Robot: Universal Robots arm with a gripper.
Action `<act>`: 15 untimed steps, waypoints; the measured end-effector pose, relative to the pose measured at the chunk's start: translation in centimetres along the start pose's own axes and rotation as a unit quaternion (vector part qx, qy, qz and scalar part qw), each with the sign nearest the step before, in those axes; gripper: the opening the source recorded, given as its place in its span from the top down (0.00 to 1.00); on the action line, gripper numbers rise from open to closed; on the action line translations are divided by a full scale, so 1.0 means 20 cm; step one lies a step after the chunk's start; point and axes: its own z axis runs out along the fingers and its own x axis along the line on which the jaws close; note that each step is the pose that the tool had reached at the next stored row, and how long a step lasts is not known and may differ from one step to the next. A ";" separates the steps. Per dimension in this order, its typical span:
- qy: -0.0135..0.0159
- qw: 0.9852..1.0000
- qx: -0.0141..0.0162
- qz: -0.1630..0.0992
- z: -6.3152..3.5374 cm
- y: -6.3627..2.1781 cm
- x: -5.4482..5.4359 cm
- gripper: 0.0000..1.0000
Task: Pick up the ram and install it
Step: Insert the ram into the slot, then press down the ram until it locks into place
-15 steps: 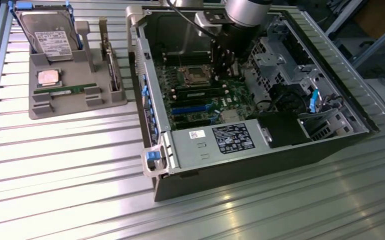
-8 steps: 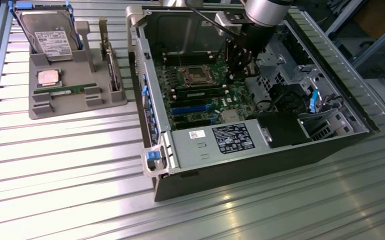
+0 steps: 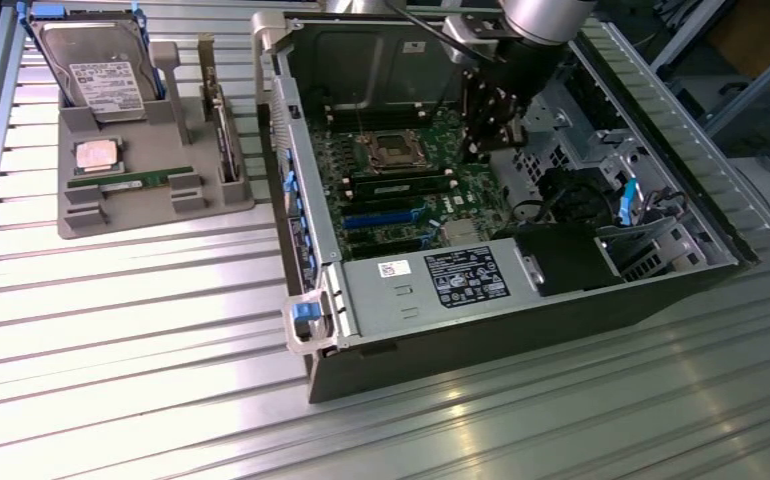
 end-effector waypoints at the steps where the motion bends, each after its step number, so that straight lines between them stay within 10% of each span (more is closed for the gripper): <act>1: 0.000 1.000 0.000 0.000 -0.004 -0.011 0.00 0.89; 7: 0.000 1.000 0.000 0.000 -0.045 -0.115 0.00 0.89; 15: 0.000 1.000 0.000 0.000 -0.096 -0.137 0.00 0.89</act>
